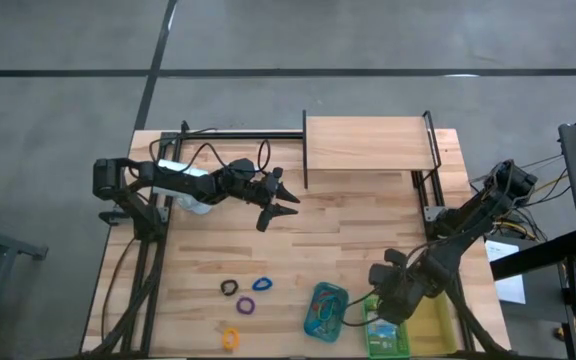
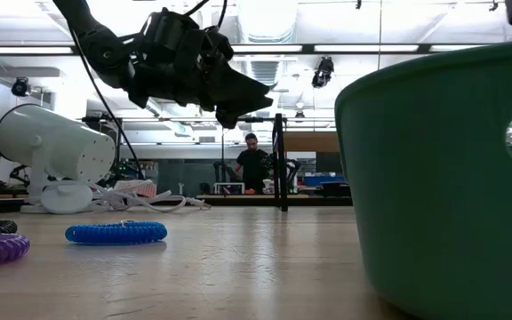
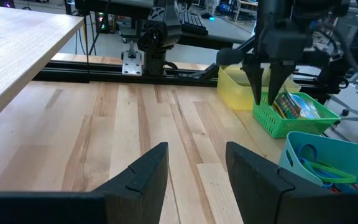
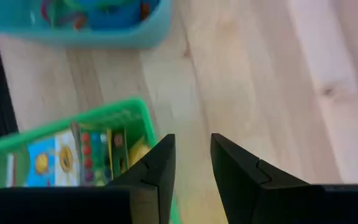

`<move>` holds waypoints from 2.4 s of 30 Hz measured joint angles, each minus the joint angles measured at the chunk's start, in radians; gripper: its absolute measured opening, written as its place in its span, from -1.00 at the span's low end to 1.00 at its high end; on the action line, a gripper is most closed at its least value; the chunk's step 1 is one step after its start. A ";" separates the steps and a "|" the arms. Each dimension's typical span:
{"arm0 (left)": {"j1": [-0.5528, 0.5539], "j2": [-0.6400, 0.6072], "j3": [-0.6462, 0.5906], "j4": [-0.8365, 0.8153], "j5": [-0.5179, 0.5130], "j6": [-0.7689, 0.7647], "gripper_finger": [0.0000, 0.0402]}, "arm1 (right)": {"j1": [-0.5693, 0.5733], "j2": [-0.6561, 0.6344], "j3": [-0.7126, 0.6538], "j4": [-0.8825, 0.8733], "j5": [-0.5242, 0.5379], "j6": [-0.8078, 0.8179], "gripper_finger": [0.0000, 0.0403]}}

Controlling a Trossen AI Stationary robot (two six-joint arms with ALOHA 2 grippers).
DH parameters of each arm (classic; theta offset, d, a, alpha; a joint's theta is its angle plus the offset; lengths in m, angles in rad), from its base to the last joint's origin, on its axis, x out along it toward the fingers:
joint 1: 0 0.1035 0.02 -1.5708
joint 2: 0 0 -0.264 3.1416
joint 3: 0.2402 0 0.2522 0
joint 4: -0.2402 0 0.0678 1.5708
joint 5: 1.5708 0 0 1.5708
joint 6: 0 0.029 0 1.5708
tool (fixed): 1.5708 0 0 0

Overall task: Pick & Place Office Desk Supplies
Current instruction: Put the blue spring rubberband into the yellow bin

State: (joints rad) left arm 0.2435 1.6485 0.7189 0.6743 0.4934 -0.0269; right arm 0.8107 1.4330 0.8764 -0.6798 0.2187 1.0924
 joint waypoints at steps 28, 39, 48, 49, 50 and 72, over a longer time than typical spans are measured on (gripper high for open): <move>0.000 0.000 0.000 -0.050 0.112 0.000 -0.17 | -0.550 -0.542 -0.474 0.683 0.042 -0.544 -0.55; 0.000 0.000 0.000 -0.092 0.162 0.000 -0.17 | -0.755 -0.542 -0.555 0.950 -0.074 -0.831 -0.57; 0.000 0.000 0.000 -0.097 0.162 0.000 -0.17 | -0.908 -0.507 -0.552 1.017 -0.258 -0.930 -0.62; 0.000 0.000 0.000 -0.097 0.162 0.000 -0.17 | -0.922 -0.491 -0.552 1.041 -0.276 -0.941 -0.62; 0.000 0.000 0.000 -0.097 0.162 0.000 -0.17 | -0.935 -0.473 -0.553 1.069 -0.292 -0.952 -0.61; 0.000 0.000 0.000 -0.104 0.161 0.000 -0.17 | -1.139 -0.286 -0.522 1.245 -0.553 -1.076 -0.60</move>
State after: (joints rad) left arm 0.2432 1.6485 0.7189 0.5705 0.6548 -0.0269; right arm -0.3283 1.1473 0.3542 0.5647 -0.3340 0.0168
